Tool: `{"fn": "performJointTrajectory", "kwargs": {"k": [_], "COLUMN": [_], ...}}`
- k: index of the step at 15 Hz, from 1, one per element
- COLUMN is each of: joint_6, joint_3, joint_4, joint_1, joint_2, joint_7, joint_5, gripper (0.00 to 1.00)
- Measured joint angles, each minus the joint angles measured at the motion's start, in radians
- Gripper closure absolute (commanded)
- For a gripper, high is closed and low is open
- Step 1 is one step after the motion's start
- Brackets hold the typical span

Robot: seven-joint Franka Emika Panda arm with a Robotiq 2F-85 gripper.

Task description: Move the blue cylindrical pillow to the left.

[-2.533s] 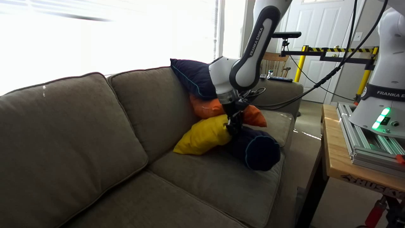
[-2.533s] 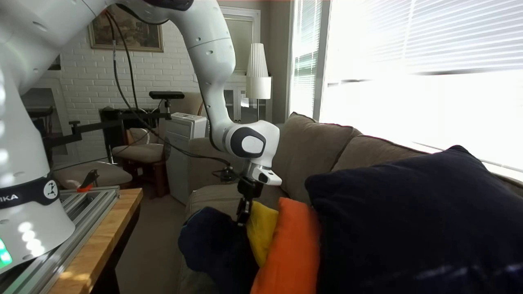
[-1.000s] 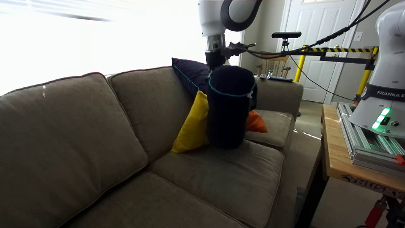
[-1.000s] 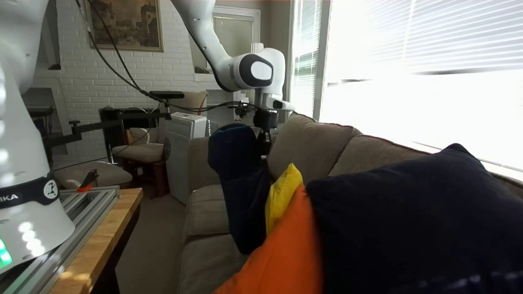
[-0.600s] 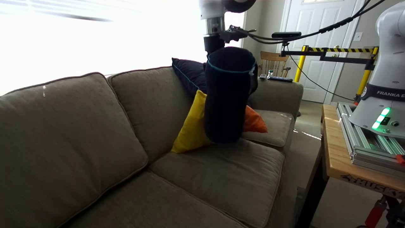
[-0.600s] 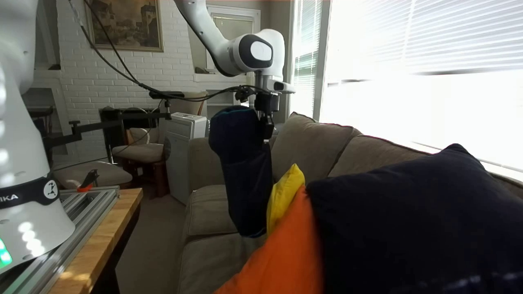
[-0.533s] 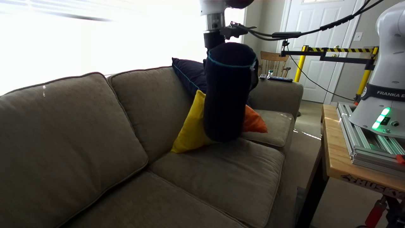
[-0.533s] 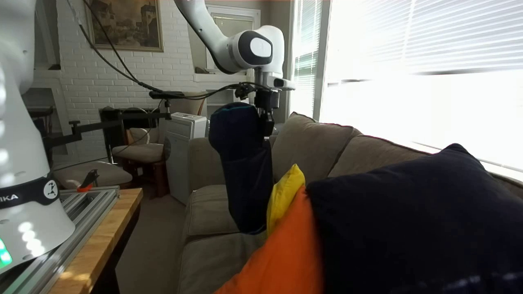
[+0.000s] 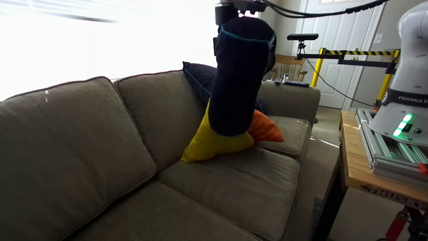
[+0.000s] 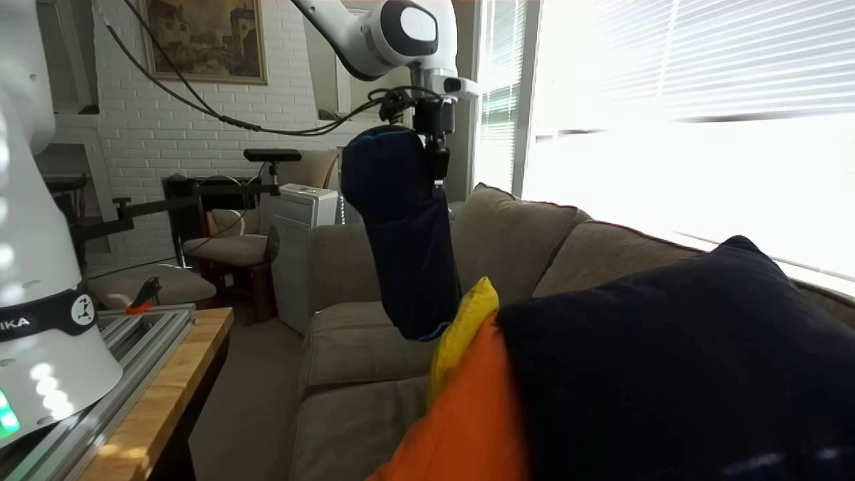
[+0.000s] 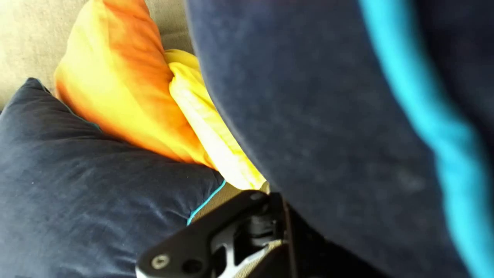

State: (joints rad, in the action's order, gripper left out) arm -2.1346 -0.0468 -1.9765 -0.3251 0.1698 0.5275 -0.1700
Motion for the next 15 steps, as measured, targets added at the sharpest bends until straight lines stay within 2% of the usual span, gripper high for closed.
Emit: {"fn": "performJointTrajectory", "kwargs": {"k": [7,15], "joint_6": [0.040,0.083], "joint_3": [-0.034,-0.045], "joint_4": [0.040,0.091], "joint_1": [0.030,0.070], "joint_2": [-0.093,-0.105], "joint_7": [0.000,0.016], "joint_5": [-0.053,-0.137], "gripper": [0.99,0.99]}}
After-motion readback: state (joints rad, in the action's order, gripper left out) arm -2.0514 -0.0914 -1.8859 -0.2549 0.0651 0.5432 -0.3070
